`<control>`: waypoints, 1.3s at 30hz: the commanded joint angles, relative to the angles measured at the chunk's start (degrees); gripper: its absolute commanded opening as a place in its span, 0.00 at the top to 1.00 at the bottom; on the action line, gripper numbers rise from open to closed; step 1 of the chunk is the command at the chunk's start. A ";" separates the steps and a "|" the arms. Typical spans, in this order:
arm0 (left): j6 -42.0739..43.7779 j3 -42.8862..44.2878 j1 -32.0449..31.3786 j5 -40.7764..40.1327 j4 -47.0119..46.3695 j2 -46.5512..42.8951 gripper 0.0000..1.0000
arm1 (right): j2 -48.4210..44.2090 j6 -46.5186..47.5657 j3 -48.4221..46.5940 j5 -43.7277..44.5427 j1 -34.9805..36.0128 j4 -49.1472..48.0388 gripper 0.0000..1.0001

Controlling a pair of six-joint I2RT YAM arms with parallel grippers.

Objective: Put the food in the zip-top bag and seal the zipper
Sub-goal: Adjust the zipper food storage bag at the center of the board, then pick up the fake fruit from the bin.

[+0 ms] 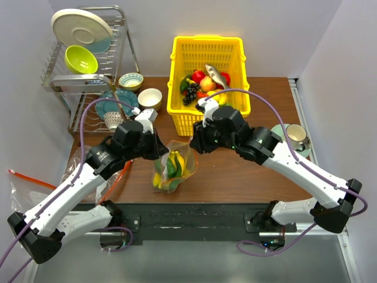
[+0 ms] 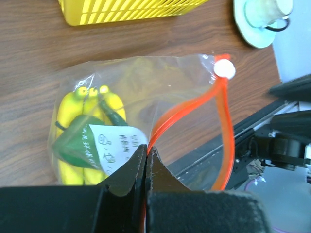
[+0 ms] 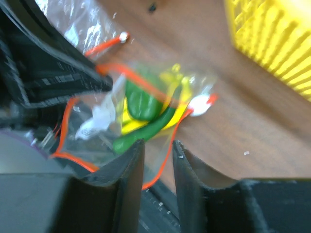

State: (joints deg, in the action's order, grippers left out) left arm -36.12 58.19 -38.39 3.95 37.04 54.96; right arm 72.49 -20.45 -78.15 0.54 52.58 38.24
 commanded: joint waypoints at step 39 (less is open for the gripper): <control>-0.01 -1.24 -0.28 -6.94 -1.27 -3.72 1.00 | 59.34 8.14 -57.55 25.13 -26.65 16.78 0.37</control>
State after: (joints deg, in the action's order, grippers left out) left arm -37.82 56.97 -38.39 -3.38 37.56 50.83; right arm 129.71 -13.41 -132.29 21.93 26.83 55.07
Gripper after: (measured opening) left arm 0.019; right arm 0.617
